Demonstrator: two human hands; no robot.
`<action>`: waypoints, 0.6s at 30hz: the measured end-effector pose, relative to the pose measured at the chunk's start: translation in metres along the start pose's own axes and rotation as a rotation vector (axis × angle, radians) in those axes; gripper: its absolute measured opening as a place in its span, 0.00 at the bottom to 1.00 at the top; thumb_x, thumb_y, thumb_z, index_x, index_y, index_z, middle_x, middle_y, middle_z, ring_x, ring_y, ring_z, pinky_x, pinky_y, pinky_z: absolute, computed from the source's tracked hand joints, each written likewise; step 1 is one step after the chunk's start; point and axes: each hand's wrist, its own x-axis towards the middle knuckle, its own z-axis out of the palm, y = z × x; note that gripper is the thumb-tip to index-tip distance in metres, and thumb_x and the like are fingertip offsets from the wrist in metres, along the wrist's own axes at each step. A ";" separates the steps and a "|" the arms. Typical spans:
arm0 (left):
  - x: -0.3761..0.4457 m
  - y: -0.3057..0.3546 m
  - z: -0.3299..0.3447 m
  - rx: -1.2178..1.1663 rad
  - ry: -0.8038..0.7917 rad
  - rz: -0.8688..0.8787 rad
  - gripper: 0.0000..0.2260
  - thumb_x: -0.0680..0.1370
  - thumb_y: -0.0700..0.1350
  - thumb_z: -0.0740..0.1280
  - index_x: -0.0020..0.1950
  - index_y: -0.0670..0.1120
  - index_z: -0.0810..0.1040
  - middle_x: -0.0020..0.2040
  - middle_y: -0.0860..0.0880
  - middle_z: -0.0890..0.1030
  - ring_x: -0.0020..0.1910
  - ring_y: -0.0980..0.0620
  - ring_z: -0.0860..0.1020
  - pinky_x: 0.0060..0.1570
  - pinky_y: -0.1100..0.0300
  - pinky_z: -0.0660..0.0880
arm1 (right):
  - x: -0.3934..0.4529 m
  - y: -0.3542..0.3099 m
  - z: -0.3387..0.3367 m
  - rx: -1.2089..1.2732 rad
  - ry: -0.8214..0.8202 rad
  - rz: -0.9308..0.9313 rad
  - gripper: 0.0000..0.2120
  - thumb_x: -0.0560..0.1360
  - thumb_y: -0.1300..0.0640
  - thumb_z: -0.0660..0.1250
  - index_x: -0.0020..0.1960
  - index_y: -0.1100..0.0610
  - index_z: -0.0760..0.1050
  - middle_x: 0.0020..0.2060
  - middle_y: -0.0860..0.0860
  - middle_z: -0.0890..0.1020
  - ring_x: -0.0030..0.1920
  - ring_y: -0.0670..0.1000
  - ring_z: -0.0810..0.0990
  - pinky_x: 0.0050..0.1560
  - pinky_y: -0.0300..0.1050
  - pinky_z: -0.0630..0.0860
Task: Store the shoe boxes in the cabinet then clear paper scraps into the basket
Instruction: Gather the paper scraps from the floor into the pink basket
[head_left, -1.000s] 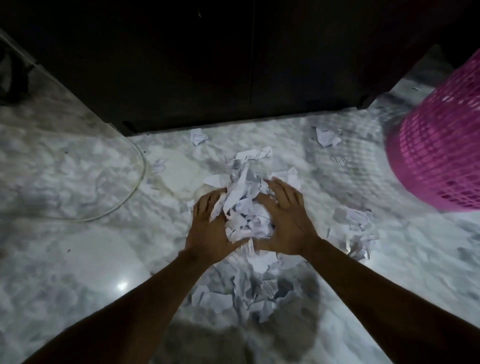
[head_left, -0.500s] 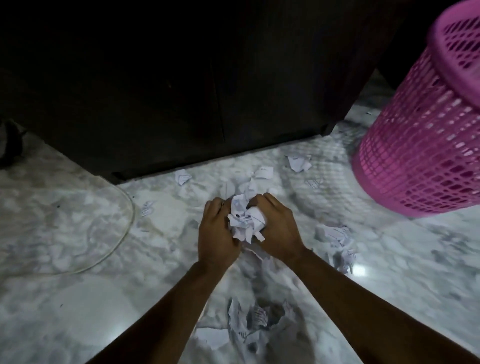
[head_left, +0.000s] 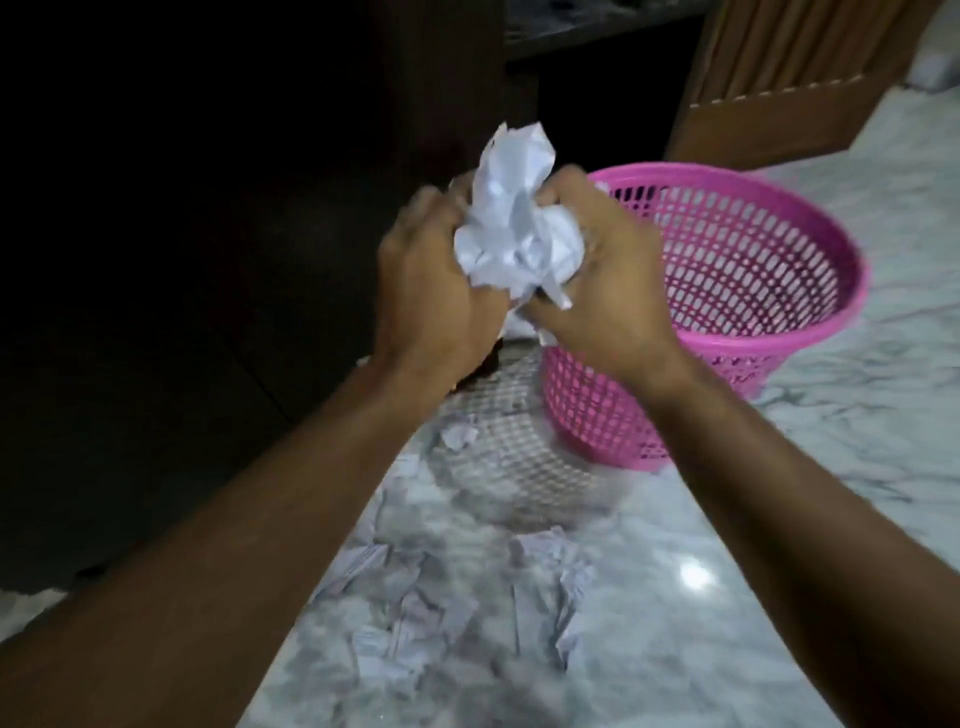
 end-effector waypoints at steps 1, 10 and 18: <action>0.020 0.016 0.012 -0.022 0.001 0.018 0.10 0.71 0.39 0.73 0.51 0.39 0.80 0.47 0.43 0.82 0.46 0.48 0.81 0.39 0.67 0.71 | 0.016 0.000 -0.020 -0.012 0.025 -0.045 0.14 0.71 0.54 0.76 0.48 0.47 0.71 0.39 0.41 0.78 0.40 0.39 0.77 0.42 0.36 0.72; 0.077 0.047 0.154 -0.087 -0.292 -0.142 0.11 0.76 0.44 0.68 0.56 0.44 0.85 0.53 0.45 0.87 0.52 0.46 0.84 0.43 0.60 0.75 | 0.032 0.097 -0.111 -0.319 0.045 0.271 0.26 0.67 0.48 0.74 0.60 0.61 0.79 0.51 0.50 0.86 0.50 0.51 0.84 0.51 0.49 0.81; 0.098 0.035 0.173 0.576 -0.856 -0.126 0.38 0.66 0.65 0.78 0.69 0.45 0.76 0.60 0.46 0.81 0.52 0.43 0.81 0.45 0.54 0.75 | 0.031 0.110 -0.125 -0.762 -0.618 0.778 0.34 0.72 0.46 0.78 0.72 0.59 0.74 0.66 0.59 0.81 0.65 0.62 0.79 0.65 0.51 0.74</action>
